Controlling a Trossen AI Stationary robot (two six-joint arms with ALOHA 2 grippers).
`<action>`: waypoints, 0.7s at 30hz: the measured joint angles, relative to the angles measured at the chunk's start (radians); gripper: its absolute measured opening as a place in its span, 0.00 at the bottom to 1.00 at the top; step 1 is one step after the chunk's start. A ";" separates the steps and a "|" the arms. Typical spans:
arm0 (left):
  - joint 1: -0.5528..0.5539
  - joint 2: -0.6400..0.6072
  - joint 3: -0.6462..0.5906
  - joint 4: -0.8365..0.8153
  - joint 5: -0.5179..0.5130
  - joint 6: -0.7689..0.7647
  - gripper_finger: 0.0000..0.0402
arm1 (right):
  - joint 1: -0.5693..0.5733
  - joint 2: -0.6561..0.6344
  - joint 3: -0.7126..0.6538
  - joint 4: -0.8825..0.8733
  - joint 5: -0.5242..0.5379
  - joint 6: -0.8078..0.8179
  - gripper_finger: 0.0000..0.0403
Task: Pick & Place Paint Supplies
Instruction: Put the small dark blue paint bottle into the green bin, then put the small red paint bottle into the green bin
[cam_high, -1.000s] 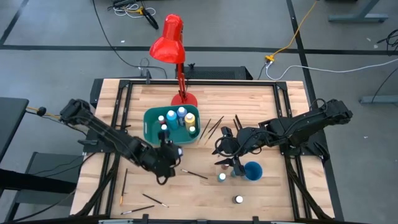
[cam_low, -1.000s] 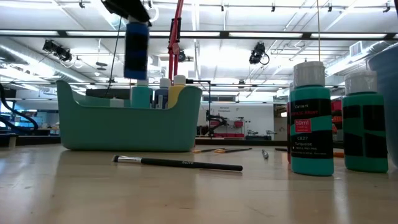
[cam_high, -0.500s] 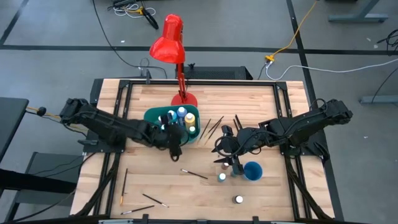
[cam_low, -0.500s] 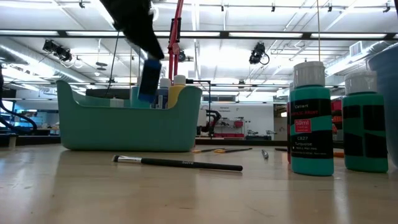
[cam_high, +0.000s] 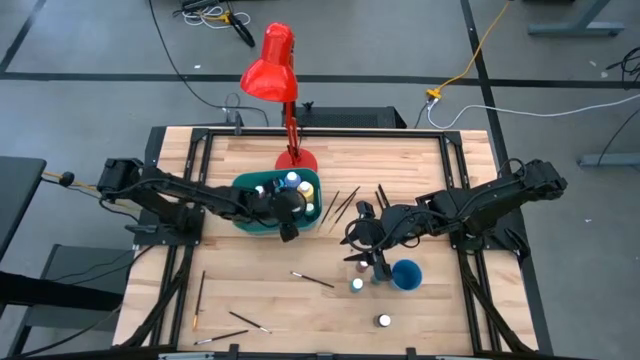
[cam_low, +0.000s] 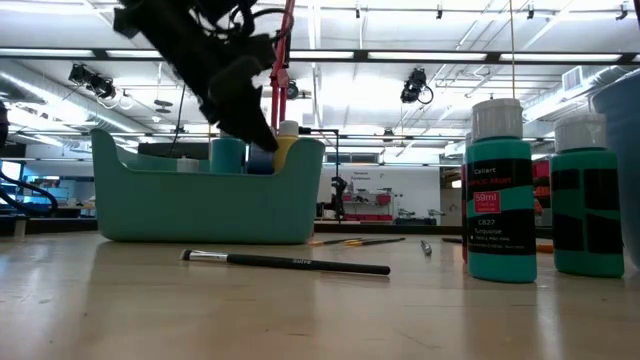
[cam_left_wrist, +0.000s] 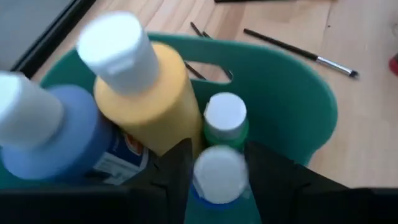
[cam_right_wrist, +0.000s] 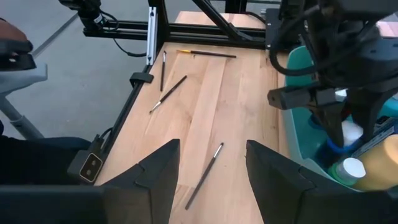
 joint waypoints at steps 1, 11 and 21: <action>0.002 0.000 -0.015 0.022 -0.003 -0.008 0.39 | 0.000 0.000 0.000 0.000 0.000 -0.001 0.47; 0.009 -0.002 -0.084 0.120 -0.015 -0.035 0.21 | 0.000 0.000 0.000 0.000 0.000 -0.004 0.47; 0.008 0.001 -0.086 0.181 -0.016 0.029 0.14 | 0.000 0.000 0.000 -0.001 0.000 -0.005 0.47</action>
